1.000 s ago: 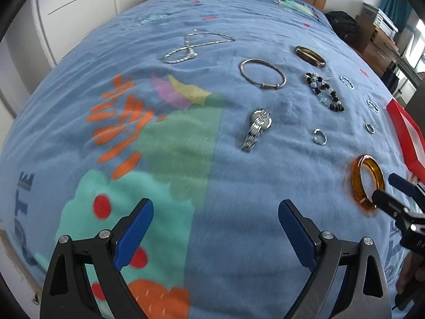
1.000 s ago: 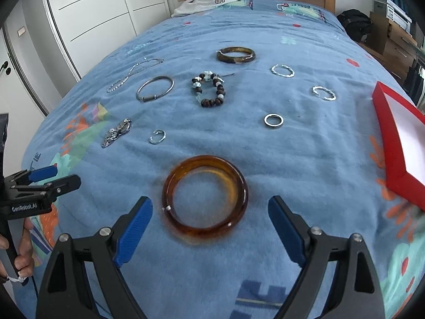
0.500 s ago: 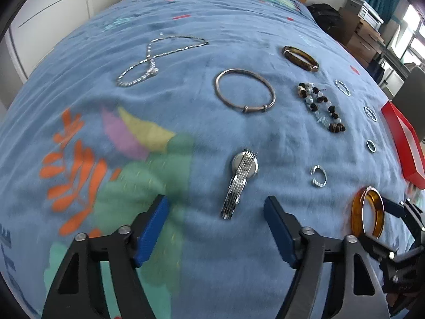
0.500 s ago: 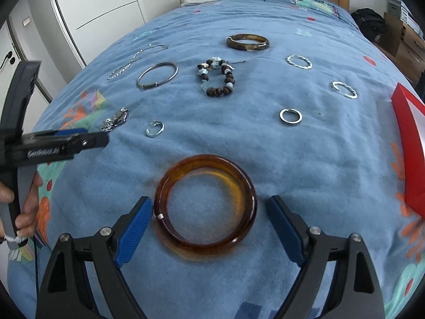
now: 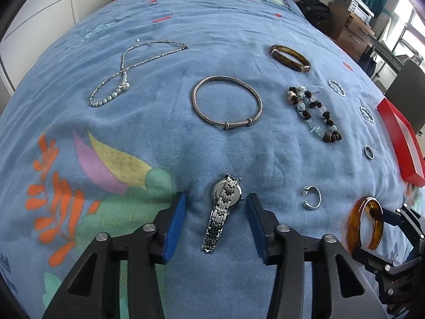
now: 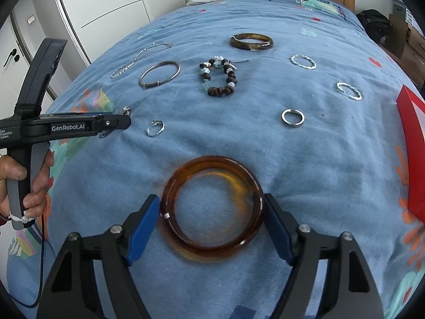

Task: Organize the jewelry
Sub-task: 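Close the left tool on the silver watch while the right tool grips the amber bangle, then carry the watch in the left tool and bangle in the right tool to the red box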

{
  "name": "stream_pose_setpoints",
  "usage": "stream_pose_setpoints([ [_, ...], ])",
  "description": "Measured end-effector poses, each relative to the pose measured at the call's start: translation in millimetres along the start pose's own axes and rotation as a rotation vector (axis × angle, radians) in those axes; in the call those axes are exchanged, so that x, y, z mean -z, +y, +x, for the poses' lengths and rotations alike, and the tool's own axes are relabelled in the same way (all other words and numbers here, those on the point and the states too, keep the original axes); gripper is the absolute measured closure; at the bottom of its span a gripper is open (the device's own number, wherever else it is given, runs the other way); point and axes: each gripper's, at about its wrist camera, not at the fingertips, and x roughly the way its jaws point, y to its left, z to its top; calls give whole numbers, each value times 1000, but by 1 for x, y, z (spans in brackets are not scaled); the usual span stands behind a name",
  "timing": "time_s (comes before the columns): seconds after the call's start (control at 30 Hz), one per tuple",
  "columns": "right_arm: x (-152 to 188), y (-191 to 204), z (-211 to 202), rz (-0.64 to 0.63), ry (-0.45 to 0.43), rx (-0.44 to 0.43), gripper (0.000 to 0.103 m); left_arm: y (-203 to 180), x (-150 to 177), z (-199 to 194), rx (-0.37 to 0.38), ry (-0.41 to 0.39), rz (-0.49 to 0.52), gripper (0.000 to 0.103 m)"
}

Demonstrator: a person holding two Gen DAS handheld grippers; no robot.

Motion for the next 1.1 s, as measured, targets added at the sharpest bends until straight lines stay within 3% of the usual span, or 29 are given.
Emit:
stream_pose_setpoints([
  [0.13,1,0,-1,5,-1,-12,27,-3,2,0,12,2,6,80],
  [0.5,1,0,-11,8,-10,-25,28,1,12,-17,64,-9,-46,80],
  [0.8,-1,0,-45,14,-68,-39,28,-1,28,-55,67,-40,-71,80],
  [1.1,4,-37,-101,57,-144,21,28,-54,24,-92,100,-73,7,80],
])
